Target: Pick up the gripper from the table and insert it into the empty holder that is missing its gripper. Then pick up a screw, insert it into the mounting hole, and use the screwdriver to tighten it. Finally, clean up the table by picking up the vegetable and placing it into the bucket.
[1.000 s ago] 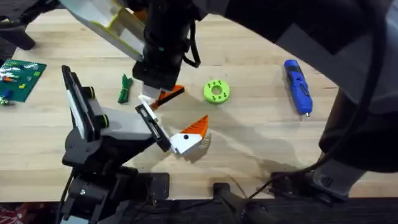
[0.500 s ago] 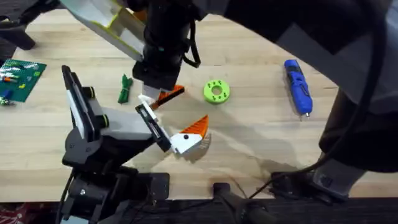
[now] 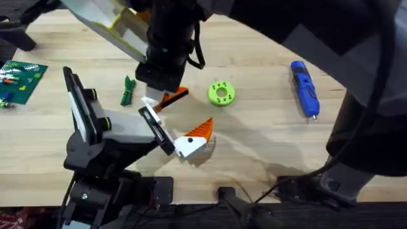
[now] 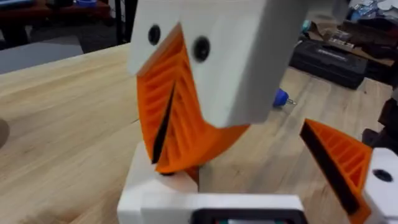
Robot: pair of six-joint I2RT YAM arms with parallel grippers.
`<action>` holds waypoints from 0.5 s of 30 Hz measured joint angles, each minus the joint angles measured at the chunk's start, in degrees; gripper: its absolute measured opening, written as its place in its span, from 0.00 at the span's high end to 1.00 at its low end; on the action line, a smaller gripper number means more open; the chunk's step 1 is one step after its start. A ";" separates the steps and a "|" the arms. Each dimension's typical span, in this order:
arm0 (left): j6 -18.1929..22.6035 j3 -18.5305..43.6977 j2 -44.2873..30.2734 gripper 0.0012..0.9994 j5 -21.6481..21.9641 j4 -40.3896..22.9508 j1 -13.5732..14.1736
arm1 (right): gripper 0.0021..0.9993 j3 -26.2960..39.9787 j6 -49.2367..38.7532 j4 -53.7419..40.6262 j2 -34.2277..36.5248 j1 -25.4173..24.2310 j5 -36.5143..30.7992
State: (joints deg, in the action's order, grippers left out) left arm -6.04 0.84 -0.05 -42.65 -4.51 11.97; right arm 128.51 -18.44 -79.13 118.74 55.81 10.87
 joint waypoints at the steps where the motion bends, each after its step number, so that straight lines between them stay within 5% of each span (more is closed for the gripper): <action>1: -0.02 0.00 0.00 0.01 0.02 -0.02 0.00 | 0.95 0.00 0.29 -0.04 0.00 0.00 -0.05; 7: -0.03 0.00 0.00 0.01 0.04 0.00 -0.02 | 0.10 0.07 0.16 -0.14 0.00 -0.54 -1.23; 8: 0.01 0.00 0.00 0.01 0.03 0.00 -0.02 | 0.03 0.13 0.14 -0.12 0.00 -1.00 -1.40; 15: 0.02 0.00 0.00 0.01 0.00 0.00 -0.02 | 0.01 0.17 0.20 -0.21 0.00 -1.25 -1.44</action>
State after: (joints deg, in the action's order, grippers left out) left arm -6.03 0.84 -0.05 -42.65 -4.51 11.94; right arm 128.68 -18.24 -79.35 118.74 54.57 9.43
